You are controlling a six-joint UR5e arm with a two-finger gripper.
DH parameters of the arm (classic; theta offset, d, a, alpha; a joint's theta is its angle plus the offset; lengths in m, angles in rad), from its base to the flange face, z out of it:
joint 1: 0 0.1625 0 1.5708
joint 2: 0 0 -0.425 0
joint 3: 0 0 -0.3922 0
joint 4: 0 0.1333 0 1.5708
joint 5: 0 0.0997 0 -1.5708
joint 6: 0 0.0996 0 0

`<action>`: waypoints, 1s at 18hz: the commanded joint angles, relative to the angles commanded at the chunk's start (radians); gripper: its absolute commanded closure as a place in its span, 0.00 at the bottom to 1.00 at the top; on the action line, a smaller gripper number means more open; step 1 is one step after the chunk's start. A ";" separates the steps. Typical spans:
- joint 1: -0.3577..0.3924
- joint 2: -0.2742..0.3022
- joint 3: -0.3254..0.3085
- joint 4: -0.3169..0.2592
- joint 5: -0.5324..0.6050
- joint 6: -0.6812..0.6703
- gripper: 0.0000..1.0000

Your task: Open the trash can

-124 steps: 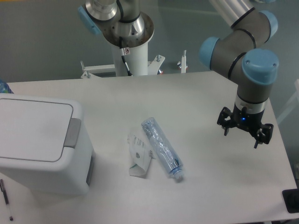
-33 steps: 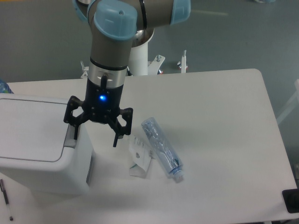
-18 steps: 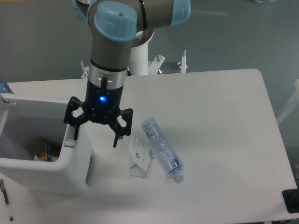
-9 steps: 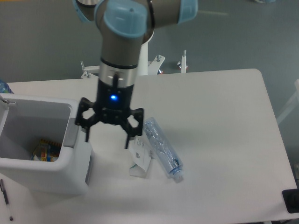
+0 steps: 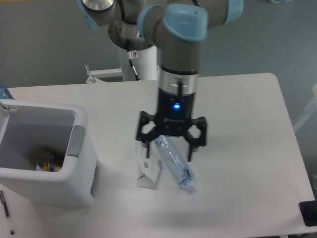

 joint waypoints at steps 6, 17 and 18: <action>0.094 -0.074 0.006 0.000 0.000 0.155 0.00; 0.144 -0.129 0.002 -0.012 0.103 0.467 0.00; 0.144 -0.129 0.002 -0.012 0.103 0.467 0.00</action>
